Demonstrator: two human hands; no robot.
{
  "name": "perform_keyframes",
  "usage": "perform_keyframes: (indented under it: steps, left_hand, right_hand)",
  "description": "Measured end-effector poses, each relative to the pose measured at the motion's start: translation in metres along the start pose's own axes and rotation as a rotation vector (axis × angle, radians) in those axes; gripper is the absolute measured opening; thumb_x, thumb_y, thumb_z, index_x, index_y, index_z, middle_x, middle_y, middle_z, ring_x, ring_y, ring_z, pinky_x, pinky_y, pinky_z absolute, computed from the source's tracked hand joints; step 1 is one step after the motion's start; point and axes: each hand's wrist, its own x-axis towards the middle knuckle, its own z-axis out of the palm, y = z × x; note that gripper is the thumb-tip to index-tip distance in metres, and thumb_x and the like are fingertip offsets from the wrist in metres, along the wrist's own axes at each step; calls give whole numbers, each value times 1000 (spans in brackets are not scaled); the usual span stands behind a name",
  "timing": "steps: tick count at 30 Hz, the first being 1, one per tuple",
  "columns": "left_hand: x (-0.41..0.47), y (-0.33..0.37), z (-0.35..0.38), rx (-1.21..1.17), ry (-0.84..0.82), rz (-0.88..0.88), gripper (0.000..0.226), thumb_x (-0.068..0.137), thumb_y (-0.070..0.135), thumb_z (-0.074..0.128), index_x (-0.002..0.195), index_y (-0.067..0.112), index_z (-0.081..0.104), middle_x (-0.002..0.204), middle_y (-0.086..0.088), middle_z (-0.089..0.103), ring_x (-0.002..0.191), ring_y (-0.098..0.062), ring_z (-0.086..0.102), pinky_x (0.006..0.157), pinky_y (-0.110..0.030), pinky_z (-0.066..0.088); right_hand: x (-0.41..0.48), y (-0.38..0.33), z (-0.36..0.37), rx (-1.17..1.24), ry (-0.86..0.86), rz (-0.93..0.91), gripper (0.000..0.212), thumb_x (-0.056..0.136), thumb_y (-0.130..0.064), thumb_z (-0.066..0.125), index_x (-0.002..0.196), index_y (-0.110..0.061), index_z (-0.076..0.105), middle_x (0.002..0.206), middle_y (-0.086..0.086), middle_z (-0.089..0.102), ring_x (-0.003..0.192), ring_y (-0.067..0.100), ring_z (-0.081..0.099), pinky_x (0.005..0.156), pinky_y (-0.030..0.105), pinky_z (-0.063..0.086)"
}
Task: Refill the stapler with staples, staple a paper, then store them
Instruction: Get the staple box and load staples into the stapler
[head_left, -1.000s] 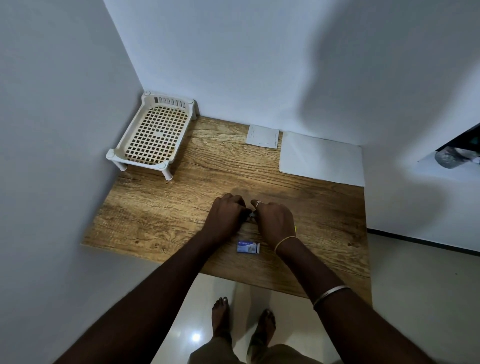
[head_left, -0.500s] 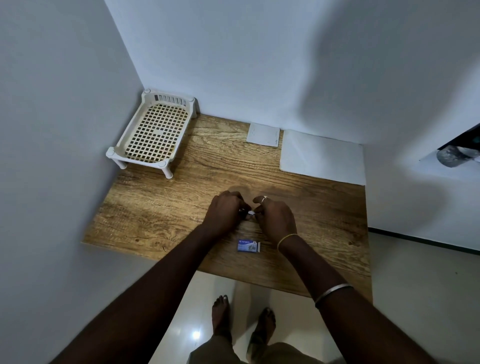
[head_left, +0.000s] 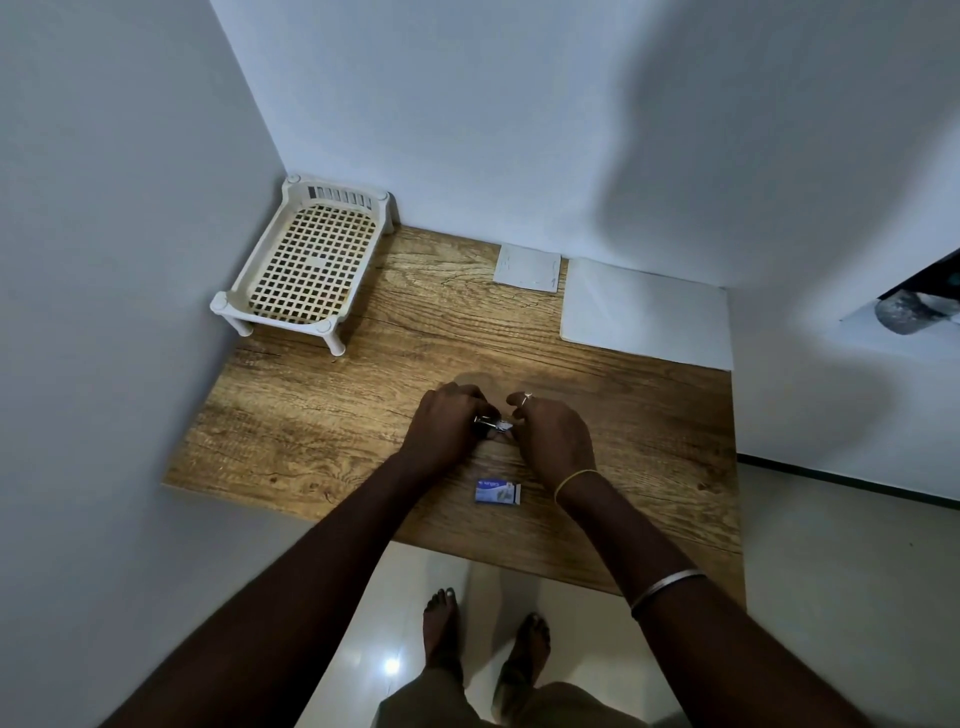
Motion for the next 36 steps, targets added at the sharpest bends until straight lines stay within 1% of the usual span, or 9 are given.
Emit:
perform_keyframes:
  steps: [1,3,5,10,14,17,22,28,36]
  left_hand:
    - [0,-1,0,1,1,-2,26,88,27,73,115,26,76,115,2,72,107,-22,62,88,-42,51]
    - [-1,-2,1,7,7,-1,27,88,27,74,115,25,76,116,2,72,106,-21,62,89,-41,51]
    - [-1,-2,1,6,14,2,26,88,26,74,114,24,76,116,1,72,106,-20,62,88,-40,51]
    - [-2,-3,3,-12,34,-2,25,86,27,76,111,24,77,112,2,73,102,-19,63,85,-37,51]
    - [-1,-3,3,-22,31,-5,25,86,26,76,111,24,77,112,2,73,102,-19,63,86,-37,51]
    - [0,-3,2,-35,20,-15,25,86,27,76,111,23,77,112,2,73,103,-18,63,87,-38,51]
    - [0,-5,3,-78,7,-19,26,86,26,77,112,21,77,112,2,72,104,-18,62,87,-37,51]
    - [0,-7,6,-115,5,-46,26,83,24,79,109,20,78,110,2,72,102,-16,63,83,-35,52]
    - [1,-8,9,-134,27,-58,26,80,28,82,105,22,79,106,5,72,97,-12,64,76,-26,48]
  right_hand:
    - [-1,0,0,-2,6,-4,33,87,-20,70,120,-24,70,108,2,76,101,25,70,79,36,58]
    - [-5,1,0,-37,13,-15,14,87,-18,67,98,-24,74,95,1,73,89,26,69,66,32,52]
    - [-7,0,0,-90,9,-40,9,88,-18,65,86,-22,74,84,1,67,80,24,66,58,28,43]
    - [-8,-1,1,-115,12,-82,8,87,-19,68,86,-21,76,81,2,67,74,23,65,55,26,36]
    - [-8,-1,2,-126,31,-109,4,82,-18,73,82,-18,77,79,4,69,73,25,66,54,28,44]
    - [-12,3,5,-144,39,-112,13,89,-21,67,90,-14,78,88,6,71,83,25,65,62,33,51]
    - [-16,6,5,-153,44,-71,17,93,-22,62,96,-15,77,96,5,72,93,25,63,69,34,51]
    - [-13,0,3,-167,33,-61,19,93,-23,61,96,-19,80,94,6,74,89,29,63,70,36,49]
    - [-17,2,9,-142,58,-21,21,96,-23,59,102,-17,79,106,4,75,98,27,62,80,39,48]
